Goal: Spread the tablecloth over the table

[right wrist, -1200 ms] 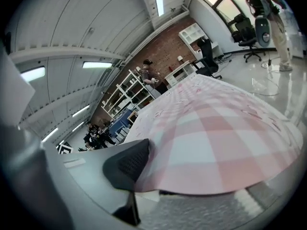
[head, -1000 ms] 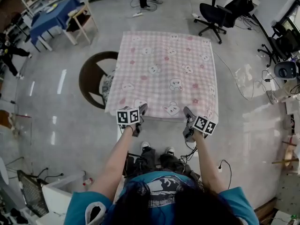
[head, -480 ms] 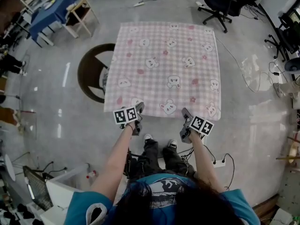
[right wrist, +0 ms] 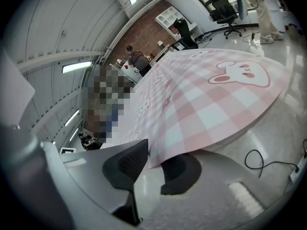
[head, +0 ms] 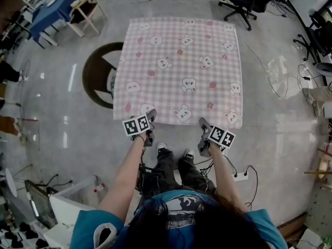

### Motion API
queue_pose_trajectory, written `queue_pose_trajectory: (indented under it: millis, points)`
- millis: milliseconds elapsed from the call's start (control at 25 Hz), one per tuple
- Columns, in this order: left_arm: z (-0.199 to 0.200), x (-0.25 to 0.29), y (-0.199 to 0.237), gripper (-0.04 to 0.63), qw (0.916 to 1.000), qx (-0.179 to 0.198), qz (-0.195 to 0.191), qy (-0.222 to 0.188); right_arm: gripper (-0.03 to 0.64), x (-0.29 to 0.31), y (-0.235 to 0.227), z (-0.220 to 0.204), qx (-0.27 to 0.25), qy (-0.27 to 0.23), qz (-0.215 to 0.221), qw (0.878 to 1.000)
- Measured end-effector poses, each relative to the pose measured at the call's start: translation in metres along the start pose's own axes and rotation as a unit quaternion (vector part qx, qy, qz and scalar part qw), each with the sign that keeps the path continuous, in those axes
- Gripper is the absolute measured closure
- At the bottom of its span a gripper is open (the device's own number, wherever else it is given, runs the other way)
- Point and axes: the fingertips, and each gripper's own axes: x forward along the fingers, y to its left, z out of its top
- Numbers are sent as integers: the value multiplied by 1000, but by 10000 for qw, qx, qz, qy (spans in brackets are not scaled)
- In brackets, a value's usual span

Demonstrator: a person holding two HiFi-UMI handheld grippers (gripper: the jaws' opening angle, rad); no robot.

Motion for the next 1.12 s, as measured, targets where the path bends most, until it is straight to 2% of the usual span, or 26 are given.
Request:
queue_pose_trajectory:
  millis: [80, 240, 560, 640, 880, 1120]
  points:
    - [-7, -5, -5, 395, 9997, 211, 44, 102, 538, -5, 2, -1, -85, 78, 55, 9999]
    - [-22, -23, -21, 394, 9965, 808, 74, 180, 535, -21, 10, -2, -187, 168, 283, 9993]
    - [-23, -59, -47, 390, 9947, 1000, 81, -207, 535, -61, 12, -4, -276, 93, 520, 9982]
    - [-25, -64, -53, 413, 9945, 998, 71, -304, 535, -66, 11, -1, -320, 74, 588, 9977]
    - [-32, -77, -85, 411, 9925, 1060, -178, -581, 535, -81, 7, 3, -783, 60, 765, 9940]
    - [-20, -108, -123, 424, 9846, 1408, -513, -899, 535, -100, 46, 3, -1338, 63, 1124, 9846]
